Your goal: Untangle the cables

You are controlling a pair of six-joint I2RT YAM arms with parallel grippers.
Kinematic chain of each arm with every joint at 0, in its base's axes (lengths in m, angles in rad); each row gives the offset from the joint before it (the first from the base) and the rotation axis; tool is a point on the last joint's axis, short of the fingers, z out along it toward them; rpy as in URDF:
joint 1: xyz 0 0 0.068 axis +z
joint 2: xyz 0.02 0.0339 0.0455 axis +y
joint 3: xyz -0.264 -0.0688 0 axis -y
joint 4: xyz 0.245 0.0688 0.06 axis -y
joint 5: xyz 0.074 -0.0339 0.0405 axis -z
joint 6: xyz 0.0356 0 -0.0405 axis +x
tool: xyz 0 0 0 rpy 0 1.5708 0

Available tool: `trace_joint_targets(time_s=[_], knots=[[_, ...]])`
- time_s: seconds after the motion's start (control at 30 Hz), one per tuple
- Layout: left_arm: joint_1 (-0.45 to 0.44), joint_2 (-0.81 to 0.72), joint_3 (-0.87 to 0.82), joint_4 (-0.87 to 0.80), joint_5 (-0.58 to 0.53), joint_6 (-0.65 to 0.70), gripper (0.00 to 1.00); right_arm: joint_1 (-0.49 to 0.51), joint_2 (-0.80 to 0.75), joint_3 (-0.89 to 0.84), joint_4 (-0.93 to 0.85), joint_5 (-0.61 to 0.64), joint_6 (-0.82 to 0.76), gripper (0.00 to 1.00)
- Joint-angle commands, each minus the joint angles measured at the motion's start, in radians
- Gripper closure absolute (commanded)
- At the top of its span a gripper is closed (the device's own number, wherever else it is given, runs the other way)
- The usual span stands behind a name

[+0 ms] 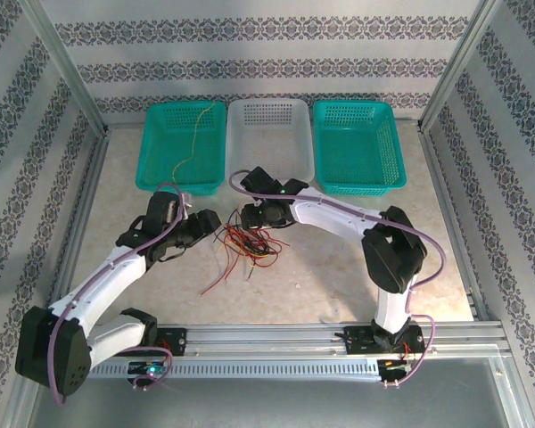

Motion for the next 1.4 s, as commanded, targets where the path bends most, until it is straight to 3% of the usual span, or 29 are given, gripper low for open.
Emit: trace_joint_targets(time_s=[0.0, 0.1, 0.23, 0.37, 0.53, 0.63, 0.77, 1.03, 1.37], knots=[[-0.024, 0.029, -0.005, 0.084, -0.004, -0.038, 0.40, -0.001, 0.039, 0.050, -0.064, 0.051, -0.037, 0.59], [-0.030, 0.065, -0.001, 0.100, -0.024, -0.051, 0.39, -0.011, 0.045, 0.051, -0.058, 0.047, -0.033, 0.62], [-0.032, 0.125, 0.022, 0.119, -0.024, -0.053, 0.39, -0.021, 0.051, 0.053, -0.060, 0.053, -0.033, 0.59], [-0.050, 0.192, 0.053, 0.116, -0.036, -0.041, 0.39, -0.022, 0.063, 0.049, -0.045, 0.021, -0.035, 0.78], [-0.058, 0.270, 0.063, 0.135, -0.034, -0.044, 0.39, -0.025, 0.047, 0.030, -0.034, 0.022, -0.037, 0.87], [-0.059, 0.314, 0.062, 0.171, -0.022, -0.056, 0.39, -0.026, 0.016, 0.018, -0.035, 0.032, -0.040, 1.00], [-0.062, 0.375, 0.065, 0.211, -0.002, -0.073, 0.41, -0.020, -0.080, 0.000, -0.048, 0.067, -0.052, 1.00], [-0.075, 0.494, 0.080, 0.268, 0.030, -0.115, 0.68, 0.010, -0.402, 0.048, -0.122, 0.160, -0.120, 1.00], [-0.110, 0.545, 0.066, 0.281, -0.007, -0.143, 0.90, 0.023, -0.610, 0.298, -0.214, 0.266, -0.249, 1.00]])
